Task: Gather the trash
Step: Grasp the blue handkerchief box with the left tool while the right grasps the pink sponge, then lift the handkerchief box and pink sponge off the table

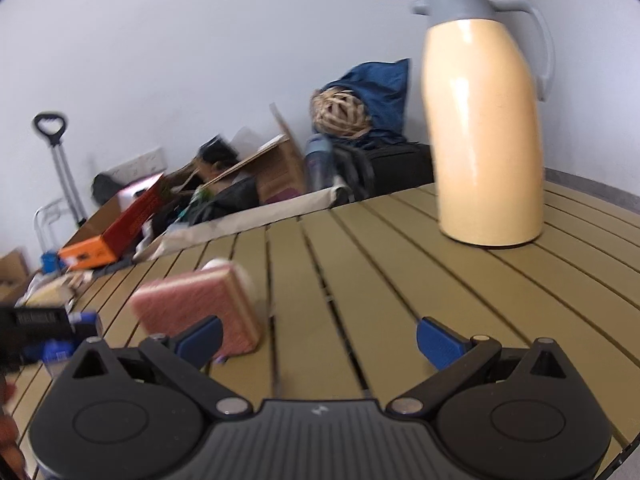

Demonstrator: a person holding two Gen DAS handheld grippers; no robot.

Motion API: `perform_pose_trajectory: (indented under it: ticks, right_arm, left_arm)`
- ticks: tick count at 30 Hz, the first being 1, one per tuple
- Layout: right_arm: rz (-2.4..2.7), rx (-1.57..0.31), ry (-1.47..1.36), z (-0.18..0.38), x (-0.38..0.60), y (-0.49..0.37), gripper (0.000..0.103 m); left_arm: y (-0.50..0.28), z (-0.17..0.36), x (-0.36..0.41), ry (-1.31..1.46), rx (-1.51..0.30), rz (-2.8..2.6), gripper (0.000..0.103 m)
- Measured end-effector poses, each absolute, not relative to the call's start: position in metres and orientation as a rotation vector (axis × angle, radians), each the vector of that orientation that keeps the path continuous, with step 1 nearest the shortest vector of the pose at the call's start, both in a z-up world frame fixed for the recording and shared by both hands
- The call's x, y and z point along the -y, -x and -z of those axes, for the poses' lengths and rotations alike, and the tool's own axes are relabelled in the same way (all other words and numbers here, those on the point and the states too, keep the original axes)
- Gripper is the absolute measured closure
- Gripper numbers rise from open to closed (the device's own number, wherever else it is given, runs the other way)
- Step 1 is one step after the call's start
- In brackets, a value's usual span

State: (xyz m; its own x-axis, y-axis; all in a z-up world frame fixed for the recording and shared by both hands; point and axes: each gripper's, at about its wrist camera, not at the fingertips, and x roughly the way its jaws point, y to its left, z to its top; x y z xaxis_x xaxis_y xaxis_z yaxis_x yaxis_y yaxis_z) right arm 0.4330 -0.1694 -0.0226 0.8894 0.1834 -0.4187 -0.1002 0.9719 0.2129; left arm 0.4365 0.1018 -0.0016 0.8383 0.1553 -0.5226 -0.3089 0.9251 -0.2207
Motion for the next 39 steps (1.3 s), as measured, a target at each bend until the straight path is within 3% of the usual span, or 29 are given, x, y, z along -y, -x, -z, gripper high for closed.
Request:
perform_pose_trajectory:
  ticks: [16,39]
  right_arm:
    - [-0.168,-0.449,-0.056,0.011,0.061,-0.45,0.0]
    - [-0.089,-0.504,0.046,0.01,0.03,-0.508,0.0]
  left_arm:
    - [-0.402,-0.025,-0.17,0.32,-0.483,-0.306,0.053]
    - [-0.401,-0.028,-0.176,0.367,-0.479,-0.276,0.053]
